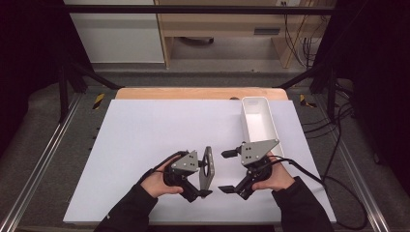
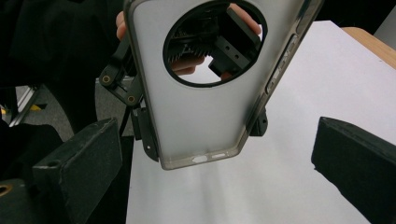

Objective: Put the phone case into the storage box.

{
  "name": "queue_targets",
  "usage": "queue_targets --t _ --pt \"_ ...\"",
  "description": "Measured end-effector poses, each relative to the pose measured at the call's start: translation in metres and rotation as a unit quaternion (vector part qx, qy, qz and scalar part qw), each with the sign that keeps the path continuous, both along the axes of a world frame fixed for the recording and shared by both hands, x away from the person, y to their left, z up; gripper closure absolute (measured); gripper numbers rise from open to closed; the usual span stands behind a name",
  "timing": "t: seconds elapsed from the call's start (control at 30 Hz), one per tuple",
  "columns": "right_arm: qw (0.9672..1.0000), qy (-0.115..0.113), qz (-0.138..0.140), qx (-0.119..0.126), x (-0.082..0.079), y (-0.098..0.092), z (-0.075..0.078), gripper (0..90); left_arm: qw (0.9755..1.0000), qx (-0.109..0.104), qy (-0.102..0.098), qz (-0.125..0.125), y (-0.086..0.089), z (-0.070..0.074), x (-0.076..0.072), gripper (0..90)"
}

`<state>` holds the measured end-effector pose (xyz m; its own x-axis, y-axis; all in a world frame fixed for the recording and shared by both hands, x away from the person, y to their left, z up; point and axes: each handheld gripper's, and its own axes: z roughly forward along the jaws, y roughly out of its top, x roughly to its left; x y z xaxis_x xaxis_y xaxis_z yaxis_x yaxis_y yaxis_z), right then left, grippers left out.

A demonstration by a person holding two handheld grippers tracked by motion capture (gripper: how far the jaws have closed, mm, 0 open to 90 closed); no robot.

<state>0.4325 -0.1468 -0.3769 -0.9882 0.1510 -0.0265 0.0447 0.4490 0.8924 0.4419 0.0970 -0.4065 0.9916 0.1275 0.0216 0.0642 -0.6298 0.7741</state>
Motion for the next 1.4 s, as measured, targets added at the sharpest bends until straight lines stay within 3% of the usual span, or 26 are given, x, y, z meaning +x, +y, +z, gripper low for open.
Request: queue_targets --t 0.57,1.4 --pt "0.9999 0.001 0.014 0.0 0.003 0.013 0.0 2.5 0.9999 0.01 0.001 -0.014 -0.006 -0.001 0.001 11.4" --pt "0.9992 0.004 0.04 -0.005 0.004 0.024 -0.011 7.4 0.9986 0.023 0.002 -0.048 -0.015 -0.006 -0.004 11.4"
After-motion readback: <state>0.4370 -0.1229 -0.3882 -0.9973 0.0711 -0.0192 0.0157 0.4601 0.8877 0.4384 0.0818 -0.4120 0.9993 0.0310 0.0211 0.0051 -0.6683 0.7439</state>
